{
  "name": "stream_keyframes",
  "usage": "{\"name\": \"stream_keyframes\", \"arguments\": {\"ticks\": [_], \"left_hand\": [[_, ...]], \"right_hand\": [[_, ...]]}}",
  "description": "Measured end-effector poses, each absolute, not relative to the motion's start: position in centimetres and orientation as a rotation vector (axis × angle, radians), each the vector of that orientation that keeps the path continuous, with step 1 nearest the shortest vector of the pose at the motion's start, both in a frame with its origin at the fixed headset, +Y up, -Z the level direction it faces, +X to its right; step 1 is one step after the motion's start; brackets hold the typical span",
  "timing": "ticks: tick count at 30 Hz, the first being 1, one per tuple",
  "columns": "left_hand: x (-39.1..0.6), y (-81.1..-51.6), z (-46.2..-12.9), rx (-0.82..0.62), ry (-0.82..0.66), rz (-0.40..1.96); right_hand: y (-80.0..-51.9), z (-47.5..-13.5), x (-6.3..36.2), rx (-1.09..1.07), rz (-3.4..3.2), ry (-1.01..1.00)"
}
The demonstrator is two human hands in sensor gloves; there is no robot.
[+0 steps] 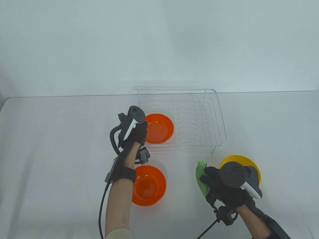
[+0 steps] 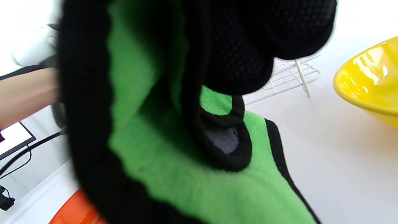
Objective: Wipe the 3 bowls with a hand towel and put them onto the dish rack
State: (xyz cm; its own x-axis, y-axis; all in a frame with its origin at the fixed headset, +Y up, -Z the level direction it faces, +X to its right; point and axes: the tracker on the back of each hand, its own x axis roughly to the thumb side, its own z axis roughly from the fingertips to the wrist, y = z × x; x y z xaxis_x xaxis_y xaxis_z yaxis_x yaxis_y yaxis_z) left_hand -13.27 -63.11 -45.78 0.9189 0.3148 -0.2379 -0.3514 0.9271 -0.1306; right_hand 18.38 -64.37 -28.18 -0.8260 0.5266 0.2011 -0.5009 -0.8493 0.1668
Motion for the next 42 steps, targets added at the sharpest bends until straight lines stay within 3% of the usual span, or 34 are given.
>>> {"name": "stream_keyframes", "arguments": {"ticks": [6,13,22,27,35,42], "left_hand": [[-15.1,-62.9,-41.1,-0.21,0.125,0.303],[-16.5,-66.8,-35.9,-0.316,0.067,0.237],[-16.9,-72.0,-33.6,-0.462,0.083,0.141],[-16.9,-73.4,-33.6,-0.523,0.088,0.14],[-17.6,-73.2,-33.8,-0.533,0.057,0.317],[-16.9,-69.9,-33.2,-0.436,0.003,0.41]], "right_hand": [[-64.4,-28.1,18.4,0.331,2.578,0.14],[-64.6,-28.1,18.2,0.337,2.588,0.145],[-64.9,-28.1,18.1,0.329,2.601,0.162],[-64.9,-28.1,18.1,0.327,2.603,0.164],[-64.9,-28.1,18.1,0.326,2.604,0.167],[-64.9,-28.2,18.2,0.314,2.595,0.164]]}}
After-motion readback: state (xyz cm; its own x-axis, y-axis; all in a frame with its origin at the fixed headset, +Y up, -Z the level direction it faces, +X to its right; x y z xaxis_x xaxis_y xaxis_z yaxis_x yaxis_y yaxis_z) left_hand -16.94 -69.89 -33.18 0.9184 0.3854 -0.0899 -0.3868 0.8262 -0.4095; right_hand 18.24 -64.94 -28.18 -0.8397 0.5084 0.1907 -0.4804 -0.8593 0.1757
